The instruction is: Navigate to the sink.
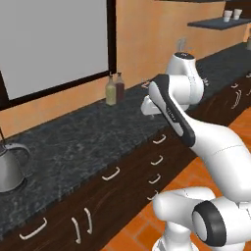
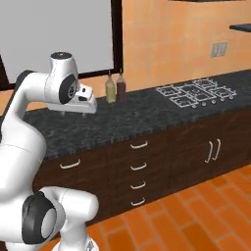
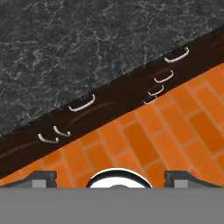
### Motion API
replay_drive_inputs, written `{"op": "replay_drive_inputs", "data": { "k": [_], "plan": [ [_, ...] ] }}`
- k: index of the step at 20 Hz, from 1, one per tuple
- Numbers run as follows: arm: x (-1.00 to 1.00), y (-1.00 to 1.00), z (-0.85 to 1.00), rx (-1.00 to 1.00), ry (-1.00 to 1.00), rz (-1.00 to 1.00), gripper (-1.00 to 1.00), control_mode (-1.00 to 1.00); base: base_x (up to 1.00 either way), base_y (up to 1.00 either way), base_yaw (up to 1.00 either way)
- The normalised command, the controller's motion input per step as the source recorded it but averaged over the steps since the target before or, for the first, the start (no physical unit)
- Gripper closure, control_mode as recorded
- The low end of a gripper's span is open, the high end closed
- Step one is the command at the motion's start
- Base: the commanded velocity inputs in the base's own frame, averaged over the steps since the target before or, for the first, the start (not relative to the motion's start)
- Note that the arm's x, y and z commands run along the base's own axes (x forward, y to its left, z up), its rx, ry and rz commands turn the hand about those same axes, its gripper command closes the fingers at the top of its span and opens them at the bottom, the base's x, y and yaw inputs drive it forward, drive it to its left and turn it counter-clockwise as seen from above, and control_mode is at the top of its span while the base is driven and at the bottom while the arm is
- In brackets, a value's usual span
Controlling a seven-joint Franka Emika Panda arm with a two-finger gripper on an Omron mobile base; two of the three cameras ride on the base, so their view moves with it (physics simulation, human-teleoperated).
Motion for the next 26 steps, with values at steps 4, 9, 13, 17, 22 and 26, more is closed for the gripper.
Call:
{"op": "replay_drive_inputs", "data": {
  "k": [4,9,13,17,22,26],
  "plan": [
    [0.00,0.00,0.00,0.00,0.00,0.00,-1.00,1.00,0.00,-0.69,-0.52],
    [0.00,0.00,0.00,0.00,0.00,0.00,-1.00,1.00,0.00,-0.68,-0.52],
    [0.00,0.00,0.00,0.00,0.00,0.00,-1.00,1.00,0.00,-0.45,-0.52],
    [0.00,0.00,0.00,0.00,0.00,0.00,-1.00,1.00,0.00,-0.07,-0.43],
    [0.00,0.00,0.00,0.00,0.00,0.00,-1.00,1.00,0.00,-0.19,-0.47],
    [0.00,0.00,0.00,0.00,0.00,0.00,-1.00,1.00,0.00,-0.29,-0.52]
  ]
}}
